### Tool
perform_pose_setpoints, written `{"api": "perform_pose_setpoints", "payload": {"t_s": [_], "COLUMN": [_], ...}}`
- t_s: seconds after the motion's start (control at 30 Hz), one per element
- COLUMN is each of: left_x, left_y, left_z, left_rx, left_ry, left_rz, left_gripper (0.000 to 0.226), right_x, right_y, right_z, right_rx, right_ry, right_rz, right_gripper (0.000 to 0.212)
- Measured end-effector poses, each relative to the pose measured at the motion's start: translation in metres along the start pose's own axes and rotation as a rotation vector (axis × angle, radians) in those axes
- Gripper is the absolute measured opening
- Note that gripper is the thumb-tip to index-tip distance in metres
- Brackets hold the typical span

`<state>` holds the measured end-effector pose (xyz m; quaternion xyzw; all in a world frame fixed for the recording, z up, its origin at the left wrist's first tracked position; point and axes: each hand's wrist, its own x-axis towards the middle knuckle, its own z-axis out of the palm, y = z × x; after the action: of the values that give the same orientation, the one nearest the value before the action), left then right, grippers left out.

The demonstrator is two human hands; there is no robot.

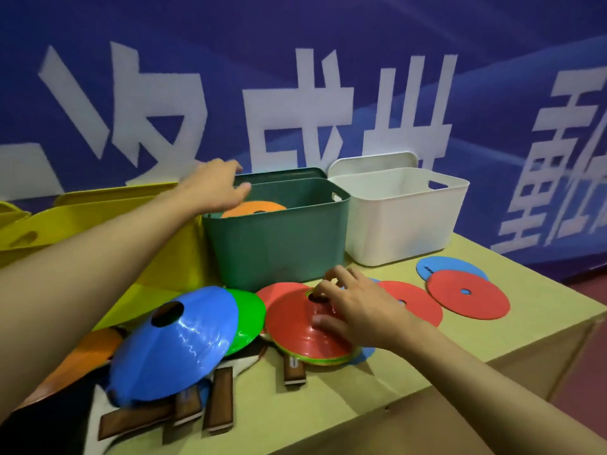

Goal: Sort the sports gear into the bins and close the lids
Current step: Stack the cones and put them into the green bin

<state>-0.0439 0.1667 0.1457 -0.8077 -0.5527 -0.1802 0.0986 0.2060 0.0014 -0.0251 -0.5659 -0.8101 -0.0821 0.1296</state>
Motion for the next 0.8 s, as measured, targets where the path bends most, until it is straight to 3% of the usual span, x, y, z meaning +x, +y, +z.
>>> {"api": "perform_pose_setpoints", "payload": {"t_s": [0.1,0.23,0.5,0.6,0.8], "left_x": [-0.028,-0.072,-0.142,-0.165,-0.176], "left_y": [-0.001,-0.016,-0.066,-0.084,-0.114], "left_z": [0.001,-0.002,-0.017,-0.024,-0.013], "left_rx": [0.106,0.182,0.219,0.144,0.103], "left_ry": [-0.054,-0.154,-0.493,-0.591,-0.608], "left_rz": [0.163,0.291,0.213,0.206,0.202], "left_gripper": [0.054,0.049,0.071,0.098,0.118], "right_x": [0.008,0.024,0.058,0.071,0.125], "right_y": [-0.014,-0.021,-0.036,-0.048,-0.067], "right_z": [-0.004,-0.015,-0.074,-0.097,-0.14], "right_rx": [-0.074,-0.036,-0.049,0.003,0.037], "right_ry": [-0.153,-0.253,-0.038,0.02,0.229], "right_rz": [-0.014,0.021,-0.056,-0.083,-0.025], "right_gripper": [0.073,0.066,0.046,0.032,0.042]}}
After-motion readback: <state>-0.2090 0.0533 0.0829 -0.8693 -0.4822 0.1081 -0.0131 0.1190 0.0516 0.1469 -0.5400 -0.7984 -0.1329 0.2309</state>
